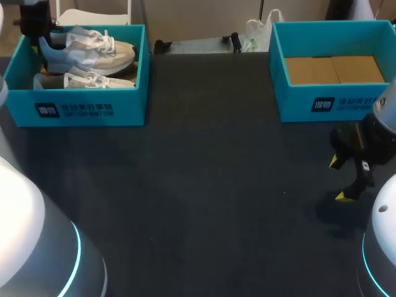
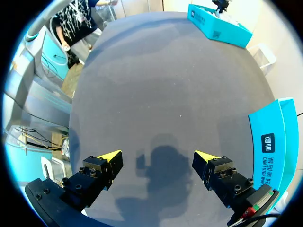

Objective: Take the shoe out of the shoebox, open the shoe tongue, remove and reinsert the insole, then place the shoe into the shoebox

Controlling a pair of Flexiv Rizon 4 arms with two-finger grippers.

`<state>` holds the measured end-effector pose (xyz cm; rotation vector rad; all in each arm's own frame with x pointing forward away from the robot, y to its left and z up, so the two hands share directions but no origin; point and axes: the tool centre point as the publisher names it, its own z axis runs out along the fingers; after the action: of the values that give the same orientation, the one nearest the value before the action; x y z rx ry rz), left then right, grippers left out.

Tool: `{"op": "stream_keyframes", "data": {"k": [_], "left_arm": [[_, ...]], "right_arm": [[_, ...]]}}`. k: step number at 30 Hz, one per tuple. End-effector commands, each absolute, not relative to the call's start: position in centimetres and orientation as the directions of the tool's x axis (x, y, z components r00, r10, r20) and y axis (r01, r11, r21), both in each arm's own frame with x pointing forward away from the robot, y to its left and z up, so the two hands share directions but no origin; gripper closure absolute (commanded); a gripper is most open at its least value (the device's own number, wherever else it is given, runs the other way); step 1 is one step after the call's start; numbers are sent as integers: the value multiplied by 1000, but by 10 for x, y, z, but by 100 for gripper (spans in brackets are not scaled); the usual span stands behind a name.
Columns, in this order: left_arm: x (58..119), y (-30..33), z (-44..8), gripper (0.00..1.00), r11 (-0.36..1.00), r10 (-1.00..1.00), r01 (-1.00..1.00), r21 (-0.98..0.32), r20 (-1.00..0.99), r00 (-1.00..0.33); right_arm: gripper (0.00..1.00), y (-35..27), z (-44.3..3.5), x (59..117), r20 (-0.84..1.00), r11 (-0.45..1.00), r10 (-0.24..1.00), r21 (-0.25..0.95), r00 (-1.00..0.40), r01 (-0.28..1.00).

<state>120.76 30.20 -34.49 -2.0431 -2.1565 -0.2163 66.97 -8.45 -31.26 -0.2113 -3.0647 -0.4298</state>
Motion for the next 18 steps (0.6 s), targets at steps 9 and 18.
{"op": "stream_keyframes", "data": {"k": [9,18], "left_arm": [[1213,299,-359,100,-2,978,998,-67,209,16],[1211,299,-363,100,-16,978,998,-63,209,29]], "right_arm": [[0,-84,-313,669,56,953,131,267,-990,141],[0,-84,-313,669,56,953,131,267,-990,141]]}}
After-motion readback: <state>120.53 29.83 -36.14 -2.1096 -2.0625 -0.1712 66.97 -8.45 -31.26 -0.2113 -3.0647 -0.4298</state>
